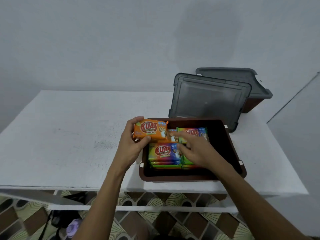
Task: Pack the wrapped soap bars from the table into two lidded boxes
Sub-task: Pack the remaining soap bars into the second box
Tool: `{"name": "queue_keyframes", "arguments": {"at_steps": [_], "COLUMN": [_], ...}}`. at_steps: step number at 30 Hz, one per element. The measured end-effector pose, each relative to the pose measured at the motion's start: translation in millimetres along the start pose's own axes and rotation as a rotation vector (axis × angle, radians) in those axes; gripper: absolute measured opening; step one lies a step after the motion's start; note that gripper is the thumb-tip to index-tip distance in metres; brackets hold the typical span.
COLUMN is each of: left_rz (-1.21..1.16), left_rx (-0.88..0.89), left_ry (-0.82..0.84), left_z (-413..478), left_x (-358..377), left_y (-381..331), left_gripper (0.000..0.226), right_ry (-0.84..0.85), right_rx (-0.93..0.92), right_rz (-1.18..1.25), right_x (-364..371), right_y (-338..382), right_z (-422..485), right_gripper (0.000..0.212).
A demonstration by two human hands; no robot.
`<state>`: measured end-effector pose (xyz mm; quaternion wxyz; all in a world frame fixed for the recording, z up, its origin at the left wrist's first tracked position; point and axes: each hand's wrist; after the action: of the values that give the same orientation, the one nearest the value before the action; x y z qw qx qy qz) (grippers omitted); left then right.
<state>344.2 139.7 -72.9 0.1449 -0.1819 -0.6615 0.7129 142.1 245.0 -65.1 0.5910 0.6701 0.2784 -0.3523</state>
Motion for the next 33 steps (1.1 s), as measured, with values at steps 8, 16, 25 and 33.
{"name": "queue_keyframes", "arguments": {"at_steps": [8, 16, 25, 33], "left_rz": [0.322, 0.706, 0.846, 0.910], "left_rx": [0.096, 0.273, 0.280, 0.268], "left_ry": [0.346, 0.214, 0.194, 0.201], "left_z": [5.1, 9.9, 11.2, 12.3], "left_x": [38.1, 35.7, 39.4, 41.8], "left_y": [-7.1, 22.7, 28.4, 25.2], "left_gripper": [0.054, 0.045, 0.040, 0.040], "right_ry": [-0.180, -0.120, 0.054, 0.041], "right_rx": [0.201, 0.310, 0.335, 0.208], "right_rz": [0.940, 0.692, 0.153, -0.180], "right_x": [-17.4, -42.8, -22.2, -14.7], "right_y": [-1.6, -49.2, -59.3, -58.5], "right_z": [-17.0, -57.0, -42.3, -41.8], "right_gripper": [0.020, 0.025, 0.034, 0.040]}}
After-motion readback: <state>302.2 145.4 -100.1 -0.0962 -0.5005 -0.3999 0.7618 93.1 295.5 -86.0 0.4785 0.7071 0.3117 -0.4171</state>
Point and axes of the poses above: each hand's wrist, its own z-axis towards the middle knuckle, its own x-axis out of the palm, y = z × x, and after that the axes turned 1 degree about -z, right-handed
